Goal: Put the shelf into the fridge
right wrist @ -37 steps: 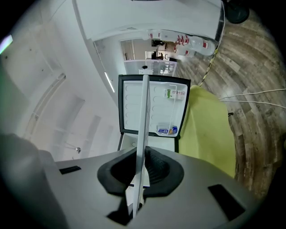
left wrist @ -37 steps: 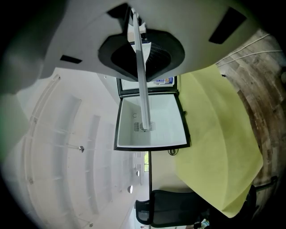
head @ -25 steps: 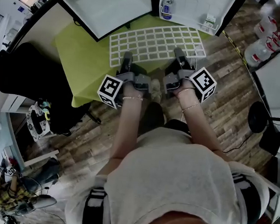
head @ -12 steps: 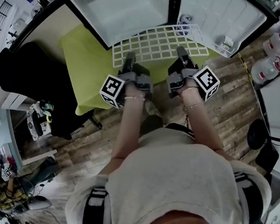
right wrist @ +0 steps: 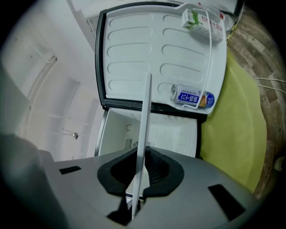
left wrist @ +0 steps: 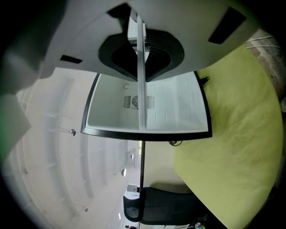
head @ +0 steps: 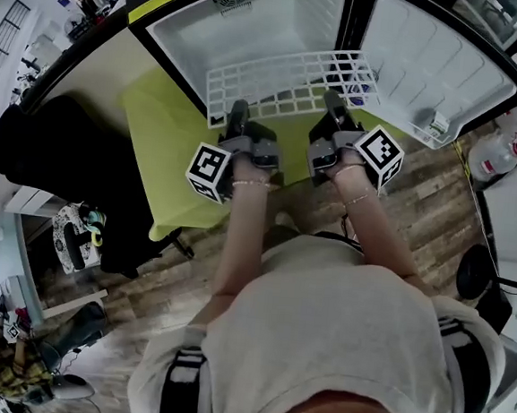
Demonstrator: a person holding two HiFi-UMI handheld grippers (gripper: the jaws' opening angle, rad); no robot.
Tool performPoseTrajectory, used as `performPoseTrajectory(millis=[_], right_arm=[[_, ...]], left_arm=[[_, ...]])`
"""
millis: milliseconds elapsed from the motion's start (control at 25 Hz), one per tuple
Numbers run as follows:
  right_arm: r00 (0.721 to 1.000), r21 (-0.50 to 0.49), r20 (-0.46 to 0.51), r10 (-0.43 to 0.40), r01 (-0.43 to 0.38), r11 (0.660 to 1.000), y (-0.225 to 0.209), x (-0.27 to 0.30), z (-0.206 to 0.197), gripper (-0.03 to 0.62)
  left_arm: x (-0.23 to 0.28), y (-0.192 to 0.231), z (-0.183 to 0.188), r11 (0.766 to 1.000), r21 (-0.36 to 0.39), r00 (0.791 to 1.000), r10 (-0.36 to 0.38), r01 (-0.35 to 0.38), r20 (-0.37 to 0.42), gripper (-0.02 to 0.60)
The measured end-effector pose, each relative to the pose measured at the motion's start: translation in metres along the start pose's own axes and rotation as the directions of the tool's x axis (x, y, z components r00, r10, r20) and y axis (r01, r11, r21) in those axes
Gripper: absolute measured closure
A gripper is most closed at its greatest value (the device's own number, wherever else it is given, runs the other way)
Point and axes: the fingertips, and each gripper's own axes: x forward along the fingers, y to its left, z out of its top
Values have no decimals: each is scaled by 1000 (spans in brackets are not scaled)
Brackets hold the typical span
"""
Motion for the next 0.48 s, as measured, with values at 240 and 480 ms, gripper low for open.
performPoseTrajectory(millis=[240,480], right_arm=[[1000,-16,8,16,-15,1000,5,26,-10,563],[1000,-10,20,-12,12,1000,-5,30,-14,563]], left_arm=[[22,-2,21,1000,10,1000,-21,21,9,552],[20,10,25,1000,3,1000,12,-12,14,552]])
